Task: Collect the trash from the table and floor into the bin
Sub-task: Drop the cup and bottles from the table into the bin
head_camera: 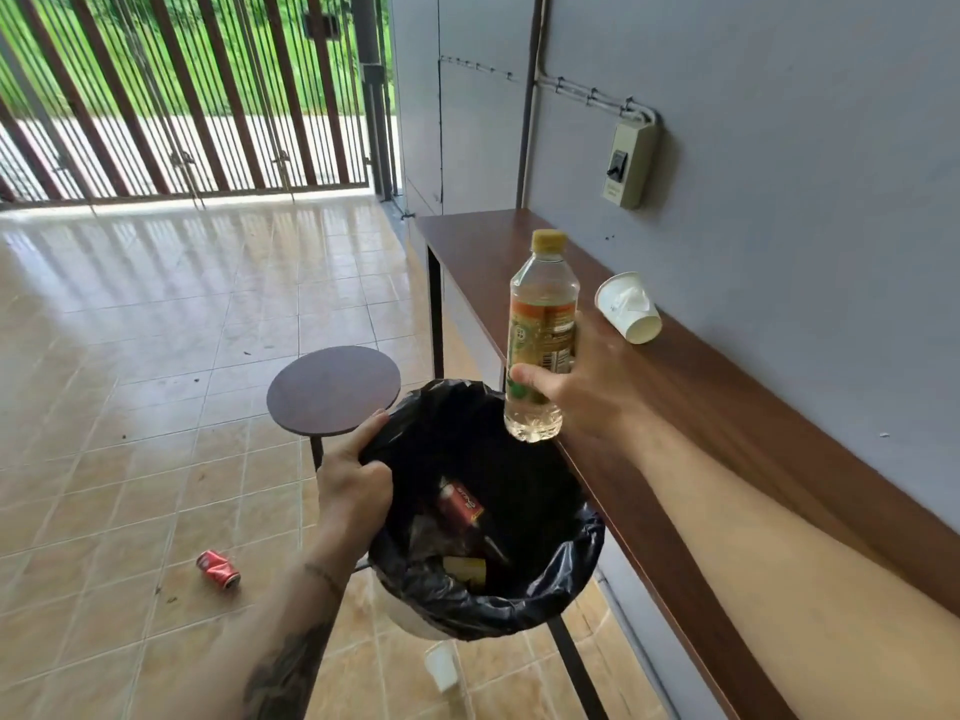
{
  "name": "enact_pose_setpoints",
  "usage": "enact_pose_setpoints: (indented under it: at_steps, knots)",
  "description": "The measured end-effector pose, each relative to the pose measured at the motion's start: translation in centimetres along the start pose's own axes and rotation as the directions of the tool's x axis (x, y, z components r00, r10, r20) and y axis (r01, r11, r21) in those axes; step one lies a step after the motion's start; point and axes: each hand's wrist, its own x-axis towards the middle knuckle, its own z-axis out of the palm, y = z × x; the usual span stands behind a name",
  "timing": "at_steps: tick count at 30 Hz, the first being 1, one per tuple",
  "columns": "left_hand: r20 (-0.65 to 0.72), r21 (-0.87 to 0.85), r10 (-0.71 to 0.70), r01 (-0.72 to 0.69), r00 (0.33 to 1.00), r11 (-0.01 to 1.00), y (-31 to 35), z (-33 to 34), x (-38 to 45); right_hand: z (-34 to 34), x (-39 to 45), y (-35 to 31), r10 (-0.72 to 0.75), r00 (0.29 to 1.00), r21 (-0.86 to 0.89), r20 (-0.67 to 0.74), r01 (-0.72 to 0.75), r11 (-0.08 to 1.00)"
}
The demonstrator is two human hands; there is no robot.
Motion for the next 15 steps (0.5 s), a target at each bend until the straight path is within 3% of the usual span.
enact_pose_setpoints:
  at_steps: [3, 6, 11, 15]
  knots:
    - [-0.04, -0.029, 0.012, -0.013, 0.999, 0.999, 0.2, -0.2, 0.6, 3.3, -0.2, -1.8, 0.006, 0.969, -0.068, 0.248, 0.011, 0.998]
    - [-0.067, -0.047, 0.011, -0.014, 0.998, 0.999, -0.2, -0.5, 1.3, 7.0, -1.0, -1.6, 0.13, 0.91, -0.208, 0.394, -0.05, 0.977]
    - [-0.123, -0.057, -0.023, 0.016, 0.992, 0.998, -0.2, -0.3, 1.7, 11.4, -2.3, 2.3, 0.386, 0.812, -0.455, 0.438, -0.17, 0.874]
    - [-0.154, -0.054, -0.057, 0.049, 0.986, 0.997, -0.1, -0.1, 2.1, 11.4, -2.1, 3.4, 0.476, 0.753, -0.506, 0.454, -0.222, 0.833]
